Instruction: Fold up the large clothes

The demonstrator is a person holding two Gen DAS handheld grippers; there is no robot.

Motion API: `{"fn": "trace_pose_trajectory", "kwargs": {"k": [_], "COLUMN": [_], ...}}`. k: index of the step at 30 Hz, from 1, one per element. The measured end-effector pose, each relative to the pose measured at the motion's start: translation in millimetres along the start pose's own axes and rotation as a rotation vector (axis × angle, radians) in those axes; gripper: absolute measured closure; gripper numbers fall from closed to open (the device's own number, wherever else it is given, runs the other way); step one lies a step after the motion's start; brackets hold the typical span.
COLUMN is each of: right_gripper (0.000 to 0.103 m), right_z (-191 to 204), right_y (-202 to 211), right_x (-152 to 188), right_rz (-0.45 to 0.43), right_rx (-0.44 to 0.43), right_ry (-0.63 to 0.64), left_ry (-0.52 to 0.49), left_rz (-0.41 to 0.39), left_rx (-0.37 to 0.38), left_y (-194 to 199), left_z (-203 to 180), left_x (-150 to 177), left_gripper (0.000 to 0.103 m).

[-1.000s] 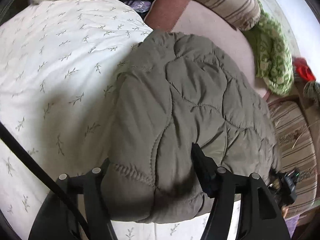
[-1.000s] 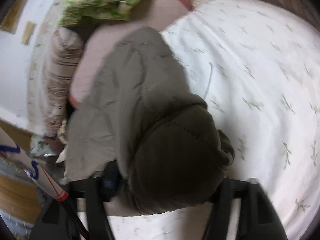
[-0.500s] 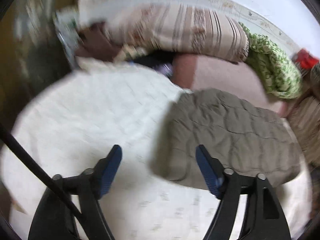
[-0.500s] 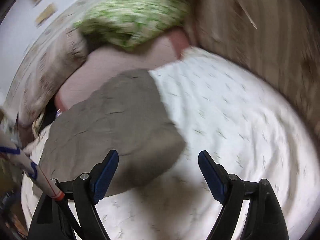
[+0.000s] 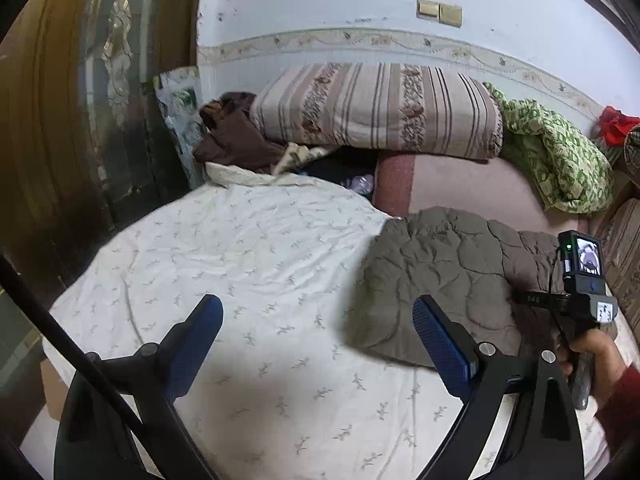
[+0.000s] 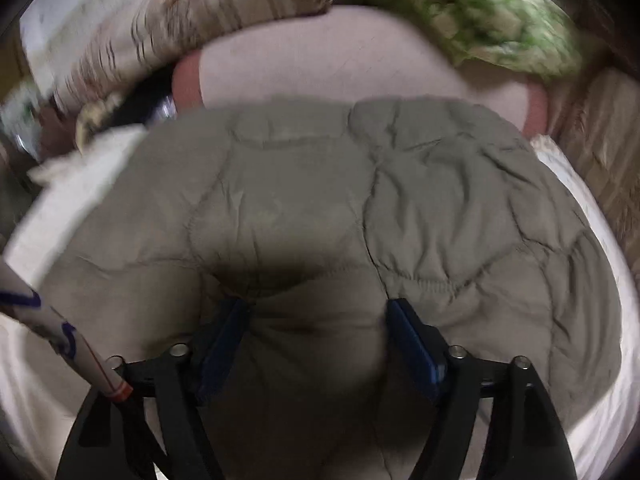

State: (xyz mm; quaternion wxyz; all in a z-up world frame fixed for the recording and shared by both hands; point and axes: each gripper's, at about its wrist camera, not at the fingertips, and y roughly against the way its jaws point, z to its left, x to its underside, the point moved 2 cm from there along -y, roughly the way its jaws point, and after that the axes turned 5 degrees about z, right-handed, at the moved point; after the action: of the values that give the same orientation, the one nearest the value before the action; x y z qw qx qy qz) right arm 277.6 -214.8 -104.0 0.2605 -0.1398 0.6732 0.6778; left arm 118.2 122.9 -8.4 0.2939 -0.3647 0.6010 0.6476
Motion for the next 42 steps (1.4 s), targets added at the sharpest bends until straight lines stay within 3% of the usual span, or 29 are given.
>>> {"fn": "trace_pose_trajectory", "kwargs": {"k": [3, 8, 11, 12, 14, 16, 19, 24, 31, 37, 42], "right_gripper": [0.029, 0.029, 0.028, 0.02, 0.014, 0.014, 0.016, 0.016, 0.016, 0.016, 0.014], "right_z": [11, 48, 88, 98, 109, 111, 93, 55, -6, -47, -44], "right_y": [14, 58, 40, 22, 0, -2, 28, 85, 130, 155, 182], "right_x": [-9, -10, -10, -11, -13, -16, -12, 39, 137, 173, 191], "right_rz": [-0.018, -0.108, -0.067, -0.033, -0.012, -0.025, -0.051, -0.061, -0.057, -0.015, -0.056], "right_rx": [0.058, -0.09, -0.112, -0.089, -0.04, -0.019, -0.101, -0.202, -0.03, 0.023, 0.097], "right_ry": [0.046, 0.068, 0.161, 0.176, 0.2, 0.209, 0.138, 0.039, -0.01, -0.136, -0.082], "left_ry": [0.005, 0.019, 0.025, 0.026, 0.029, 0.036, 0.049, 0.029, -0.03, -0.071, -0.145], "left_rz": [-0.049, -0.066, -0.047, -0.045, -0.053, -0.063, -0.058, -0.049, -0.012, 0.078, 0.131], "left_rx": [-0.068, -0.096, -0.09, -0.09, -0.086, -0.073, -0.051, -0.01, 0.06, 0.157, 0.183], "left_y": [5, 3, 1, 2, 6, 9, 10, 17, 41, 57, 72], "left_z": [8, 12, 13, 14, 15, 16, 16, 2, -40, -78, -103], "left_x": [3, 7, 8, 9, 9, 10, 12, 14, 28, 56, 80], "left_gripper": [0.008, 0.008, 0.008, 0.008, 0.008, 0.008, 0.008, 0.008, 0.008, 0.007, 0.007]}}
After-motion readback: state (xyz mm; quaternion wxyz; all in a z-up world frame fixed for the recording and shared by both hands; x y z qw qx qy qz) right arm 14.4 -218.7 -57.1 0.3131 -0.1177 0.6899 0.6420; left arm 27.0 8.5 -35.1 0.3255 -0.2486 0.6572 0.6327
